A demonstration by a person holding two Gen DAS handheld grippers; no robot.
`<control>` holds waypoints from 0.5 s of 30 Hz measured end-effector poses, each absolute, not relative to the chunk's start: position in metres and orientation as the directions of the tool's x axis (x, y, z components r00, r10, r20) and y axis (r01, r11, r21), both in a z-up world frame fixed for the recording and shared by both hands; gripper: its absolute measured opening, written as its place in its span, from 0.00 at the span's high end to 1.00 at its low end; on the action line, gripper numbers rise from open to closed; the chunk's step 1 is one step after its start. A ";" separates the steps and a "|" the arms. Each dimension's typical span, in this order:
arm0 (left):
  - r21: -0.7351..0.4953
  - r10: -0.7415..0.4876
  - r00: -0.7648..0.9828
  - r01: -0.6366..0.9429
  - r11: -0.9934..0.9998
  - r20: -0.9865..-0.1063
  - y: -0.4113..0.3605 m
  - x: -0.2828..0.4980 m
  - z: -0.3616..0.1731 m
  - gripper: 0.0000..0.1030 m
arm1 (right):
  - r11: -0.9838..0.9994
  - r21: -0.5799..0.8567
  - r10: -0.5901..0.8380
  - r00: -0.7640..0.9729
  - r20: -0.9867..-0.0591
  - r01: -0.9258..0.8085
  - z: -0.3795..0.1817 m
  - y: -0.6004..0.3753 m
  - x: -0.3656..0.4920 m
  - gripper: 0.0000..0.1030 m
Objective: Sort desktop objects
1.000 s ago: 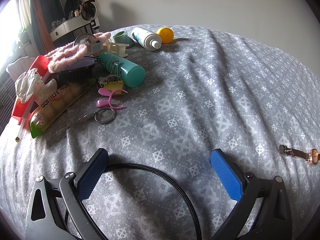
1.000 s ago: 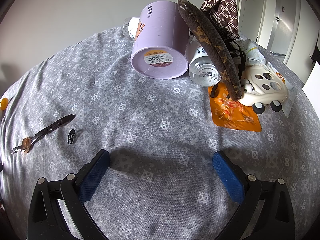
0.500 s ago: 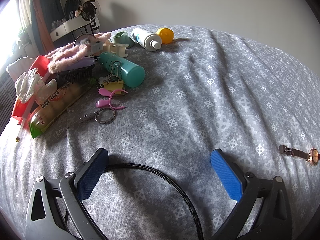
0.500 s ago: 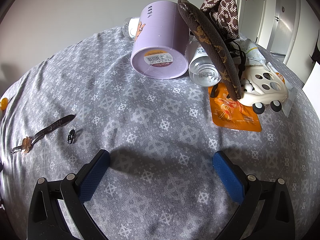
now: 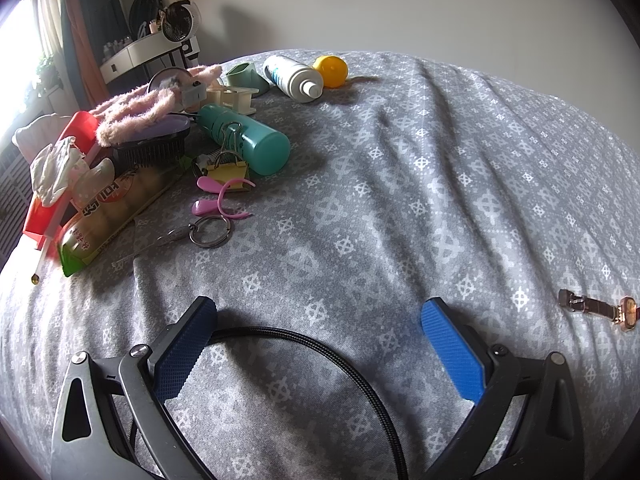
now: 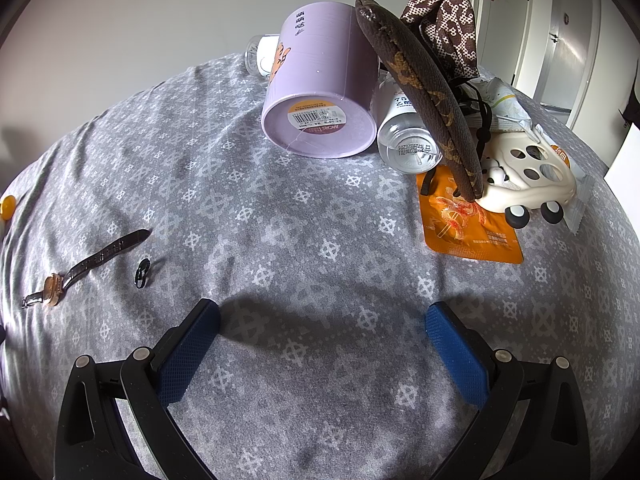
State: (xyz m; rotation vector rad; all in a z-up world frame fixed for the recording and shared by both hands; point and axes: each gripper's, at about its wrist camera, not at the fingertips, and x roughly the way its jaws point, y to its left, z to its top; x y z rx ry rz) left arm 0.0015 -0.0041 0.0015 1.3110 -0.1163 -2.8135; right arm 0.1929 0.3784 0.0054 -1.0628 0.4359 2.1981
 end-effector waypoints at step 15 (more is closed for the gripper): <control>0.088 -0.071 -0.639 0.005 -0.996 -0.766 0.000 -0.001 0.000 0.00 | -0.734 0.015 0.410 -0.461 -0.787 -0.679 0.005 0.378 0.193 0.00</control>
